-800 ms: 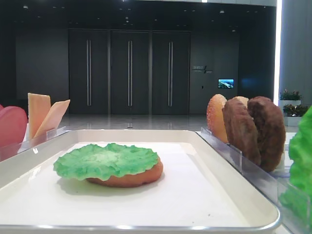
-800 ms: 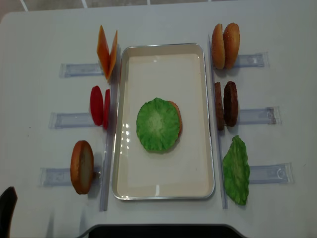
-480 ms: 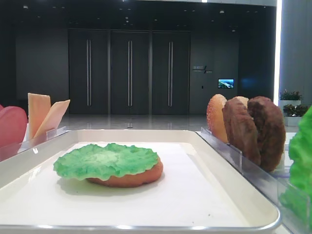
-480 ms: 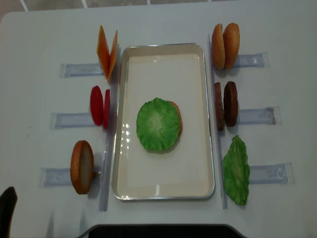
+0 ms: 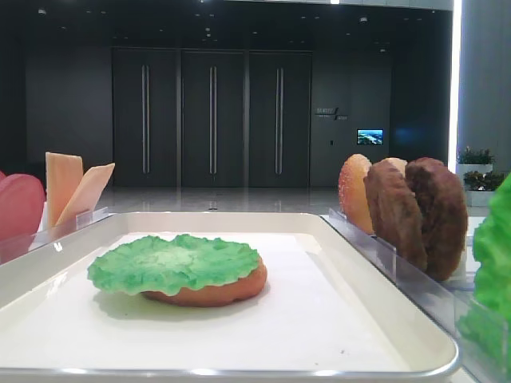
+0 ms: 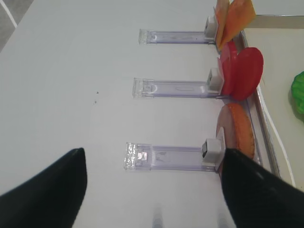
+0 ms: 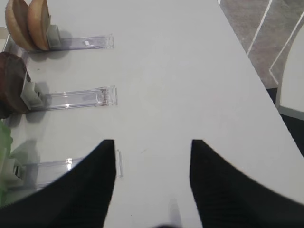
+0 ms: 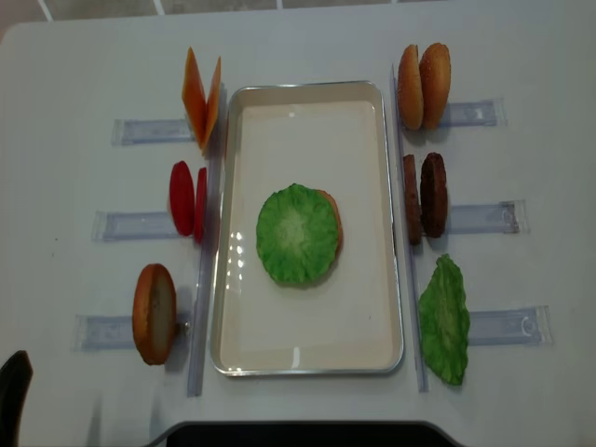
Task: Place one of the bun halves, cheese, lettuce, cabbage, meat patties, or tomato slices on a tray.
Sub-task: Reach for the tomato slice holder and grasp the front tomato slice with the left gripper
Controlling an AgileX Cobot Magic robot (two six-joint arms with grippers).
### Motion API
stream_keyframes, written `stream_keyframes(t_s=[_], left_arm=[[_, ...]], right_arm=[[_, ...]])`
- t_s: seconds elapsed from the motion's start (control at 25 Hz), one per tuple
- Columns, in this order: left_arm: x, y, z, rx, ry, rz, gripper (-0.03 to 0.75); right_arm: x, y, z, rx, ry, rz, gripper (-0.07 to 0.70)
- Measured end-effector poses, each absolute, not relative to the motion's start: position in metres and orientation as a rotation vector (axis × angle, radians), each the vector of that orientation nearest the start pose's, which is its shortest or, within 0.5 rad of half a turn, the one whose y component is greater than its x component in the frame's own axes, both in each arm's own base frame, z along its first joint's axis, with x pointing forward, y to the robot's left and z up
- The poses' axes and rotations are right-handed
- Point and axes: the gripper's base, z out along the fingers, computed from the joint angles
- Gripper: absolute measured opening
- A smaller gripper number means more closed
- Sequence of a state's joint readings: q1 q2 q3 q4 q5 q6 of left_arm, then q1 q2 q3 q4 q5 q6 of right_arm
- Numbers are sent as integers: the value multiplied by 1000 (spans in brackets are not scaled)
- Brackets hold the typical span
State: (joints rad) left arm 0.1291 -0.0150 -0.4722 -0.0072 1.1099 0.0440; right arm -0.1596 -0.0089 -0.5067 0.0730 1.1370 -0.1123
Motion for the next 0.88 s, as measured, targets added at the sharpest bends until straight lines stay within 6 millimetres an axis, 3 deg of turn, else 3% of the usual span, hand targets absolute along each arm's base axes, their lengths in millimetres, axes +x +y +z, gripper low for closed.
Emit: stream_keyframes(t_s=[0.72,0.88], left_arm=[[-6,-1,266,-89,2106,95,692],[8,1,268,-168,2209,59,692]], right_arm=[[-9,8,273,42,2103,-75,345],[-9,8,273,42,2103,-75,345]])
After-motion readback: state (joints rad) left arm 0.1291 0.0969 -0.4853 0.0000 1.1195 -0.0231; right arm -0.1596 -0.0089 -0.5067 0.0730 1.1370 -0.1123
